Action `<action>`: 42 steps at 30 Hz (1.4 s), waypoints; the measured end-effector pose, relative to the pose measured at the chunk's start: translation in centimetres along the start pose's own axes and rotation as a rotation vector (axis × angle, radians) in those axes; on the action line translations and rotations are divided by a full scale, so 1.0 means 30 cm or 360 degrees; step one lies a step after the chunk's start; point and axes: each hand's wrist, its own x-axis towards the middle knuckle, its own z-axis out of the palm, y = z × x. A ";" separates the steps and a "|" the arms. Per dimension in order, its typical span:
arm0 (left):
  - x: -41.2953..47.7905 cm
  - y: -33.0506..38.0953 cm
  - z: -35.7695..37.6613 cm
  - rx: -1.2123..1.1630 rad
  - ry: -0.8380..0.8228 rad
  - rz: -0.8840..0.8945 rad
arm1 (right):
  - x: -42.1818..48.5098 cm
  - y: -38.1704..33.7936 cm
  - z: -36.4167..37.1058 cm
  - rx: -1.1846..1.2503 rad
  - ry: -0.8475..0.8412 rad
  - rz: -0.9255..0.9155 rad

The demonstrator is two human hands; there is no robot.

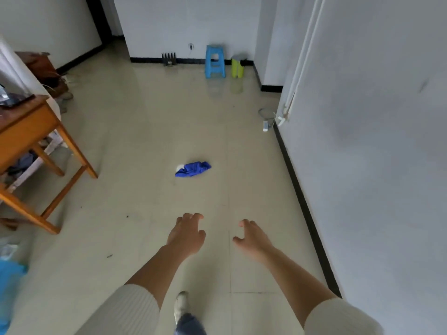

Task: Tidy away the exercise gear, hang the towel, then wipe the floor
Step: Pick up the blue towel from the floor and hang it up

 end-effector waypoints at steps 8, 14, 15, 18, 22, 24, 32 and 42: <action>0.621 -0.270 -0.269 -0.0088 0.0029 0.0002 | 0.649 -0.414 -0.084 -0.0014 0.0038 0.0038; 1.020 -0.391 -0.452 -0.0091 0.0024 0.0029 | 1.021 -0.660 -0.146 -0.0131 0.0042 -0.0007; 1.089 -0.409 -0.475 -0.0086 0.0015 0.0041 | 1.090 -0.689 -0.156 -0.0149 0.0050 0.0002; 1.311 -0.467 -0.526 -0.0045 -0.0013 0.0068 | 1.304 -0.765 -0.172 -0.0179 0.0071 0.0015; 1.644 -0.545 -0.555 0.0001 -0.0053 0.0099 | 1.615 -0.831 -0.168 -0.0137 0.0058 0.0047; 1.856 -0.581 -0.547 0.0001 -0.0090 0.0066 | 1.825 -0.848 -0.157 -0.0128 0.0012 0.0082; 2.586 -0.756 -0.493 -0.0013 -0.0360 -0.0011 | 2.562 -0.910 -0.103 -0.0048 -0.0206 0.0320; 3.292 -1.124 -0.124 0.0064 -0.0684 0.0022 | 3.295 -0.877 0.234 0.0100 -0.0314 0.0571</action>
